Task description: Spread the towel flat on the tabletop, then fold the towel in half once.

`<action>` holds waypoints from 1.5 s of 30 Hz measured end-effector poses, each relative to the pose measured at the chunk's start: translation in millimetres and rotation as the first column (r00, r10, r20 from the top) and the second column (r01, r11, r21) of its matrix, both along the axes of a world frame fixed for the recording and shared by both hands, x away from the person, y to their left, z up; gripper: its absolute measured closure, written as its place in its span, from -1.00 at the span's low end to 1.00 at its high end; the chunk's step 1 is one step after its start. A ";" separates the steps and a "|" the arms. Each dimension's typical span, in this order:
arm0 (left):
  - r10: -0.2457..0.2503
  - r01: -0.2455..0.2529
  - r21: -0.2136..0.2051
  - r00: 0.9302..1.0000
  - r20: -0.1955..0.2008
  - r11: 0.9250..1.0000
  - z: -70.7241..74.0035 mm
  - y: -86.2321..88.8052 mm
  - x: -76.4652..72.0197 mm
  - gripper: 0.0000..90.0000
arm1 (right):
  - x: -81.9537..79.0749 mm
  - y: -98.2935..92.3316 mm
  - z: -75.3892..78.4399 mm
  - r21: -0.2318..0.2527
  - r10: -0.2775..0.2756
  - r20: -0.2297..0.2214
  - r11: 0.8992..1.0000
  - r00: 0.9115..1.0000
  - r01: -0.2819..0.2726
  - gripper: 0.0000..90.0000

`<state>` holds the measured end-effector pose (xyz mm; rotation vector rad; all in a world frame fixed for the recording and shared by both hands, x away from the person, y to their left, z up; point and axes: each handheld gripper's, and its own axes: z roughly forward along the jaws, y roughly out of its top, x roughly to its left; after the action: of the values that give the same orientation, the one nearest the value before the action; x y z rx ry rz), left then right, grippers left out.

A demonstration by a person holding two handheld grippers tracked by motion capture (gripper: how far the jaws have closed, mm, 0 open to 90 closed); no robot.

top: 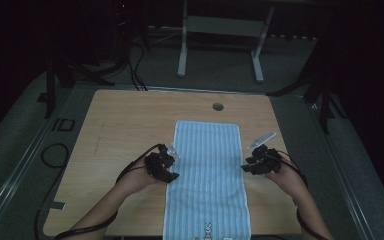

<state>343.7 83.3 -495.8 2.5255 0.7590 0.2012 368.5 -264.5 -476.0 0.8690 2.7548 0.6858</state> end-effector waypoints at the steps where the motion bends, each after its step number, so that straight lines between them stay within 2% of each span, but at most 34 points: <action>1: 0.011 -0.011 -0.015 1.000 -0.003 1.000 -0.5 -0.1 5.9 0.05 | 5.6 -0.9 0.6 0.002 -0.004 0.003 1.000 1.000 0.004 0.31; 3: 0.027 -0.027 -0.026 1.000 -0.002 0.999 -1.5 -1.2 17.2 0.03 | 16.3 -2.3 0.5 0.012 -0.021 0.003 1.000 1.000 0.021 0.30; 8: 0.032 -0.032 -0.006 0.999 0.017 0.999 -8.0 -8.2 40.1 -0.03 | 41.4 0.6 -7.7 0.000 -0.039 -0.032 0.999 0.999 0.039 0.29; 11: 0.045 -0.045 -0.010 0.999 -0.005 0.999 -16.8 -11.2 54.7 -0.05 | 49.5 3.1 -15.1 -0.001 -0.047 -0.052 0.999 0.998 0.047 0.28; 13: 0.039 -0.039 0.009 0.999 -0.013 0.999 -21.5 -13.1 59.3 -0.05 | 56.3 5.1 -23.6 -0.003 -0.056 -0.062 0.998 0.997 0.056 0.27; 17: 0.040 -0.040 0.009 0.999 -0.026 0.999 -26.2 -14.5 62.8 -0.05 | 62.5 7.8 -31.6 -0.014 -0.068 -0.073 0.998 0.995 0.067 0.26; 19: 0.046 -0.045 0.036 0.999 -0.022 0.998 -33.5 -15.9 67.9 -0.12 | 67.7 11.6 -37.2 -0.029 -0.070 -0.073 0.997 0.995 0.068 0.26; 24: 0.061 -0.060 0.028 0.998 -0.022 0.998 -36.5 -16.9 74.9 -0.12 | 74.6 19.3 -43.2 -0.065 -0.067 -0.084 0.996 0.994 0.062 0.29; 26: 0.055 -0.055 0.029 0.998 -0.018 0.998 -36.8 -17.7 76.2 -0.12 | 75.1 21.5 -45.5 -0.096 -0.070 -0.093 0.993 0.993 0.061 0.32; 28: 0.045 -0.045 0.030 0.999 -0.015 0.999 -36.7 -18.3 77.1 -0.10 | 75.8 20.9 -45.8 -0.097 -0.071 -0.093 0.993 0.993 0.062 0.35; 31: 0.034 -0.034 0.024 0.999 -0.012 0.999 -36.6 -17.4 79.3 -0.01 | 78.7 17.9 -45.3 -0.101 -0.078 -0.096 0.993 0.992 0.069 0.57; 35: 0.057 -0.057 0.015 0.998 -0.002 0.998 -35.8 -16.4 85.9 0.35 | 87.9 12.7 -45.4 -0.091 -0.108 -0.101 0.991 0.989 0.099 0.87; 38: 0.078 -0.078 0.014 0.997 0.009 0.997 -35.6 -18.9 91.9 0.61 | 96.1 12.5 -46.0 -0.089 -0.135 -0.081 0.988 0.988 0.128 0.92; 40: 0.083 -0.083 0.022 0.997 0.011 0.996 -34.7 -21.8 95.2 0.77 | 101.0 15.2 -45.6 -0.104 -0.140 -0.074 0.986 0.987 0.132 0.93; 41: 0.082 -0.084 0.042 0.996 0.034 0.996 -32.4 -23.5 96.0 0.83 | 103.1 17.0 -45.0 -0.109 -0.139 -0.075 0.985 0.987 0.131 0.94; 42: 0.089 -0.092 0.042 0.995 0.050 0.995 -28.7 -24.4 97.1 0.85 | 104.8 18.7 -43.9 -0.116 -0.136 -0.072 0.985 0.988 0.127 0.94; 45: 0.119 -0.119 -0.004 0.989 0.084 0.993 -11.4 -22.3 100.7 0.88 | 109.8 20.6 -33.1 -0.107 -0.137 -0.035 0.985 0.990 0.132 0.95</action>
<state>444.4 60.9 -507.2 2.4577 0.8761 0.3468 478.2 -243.9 -509.1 1.0462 2.7096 0.4995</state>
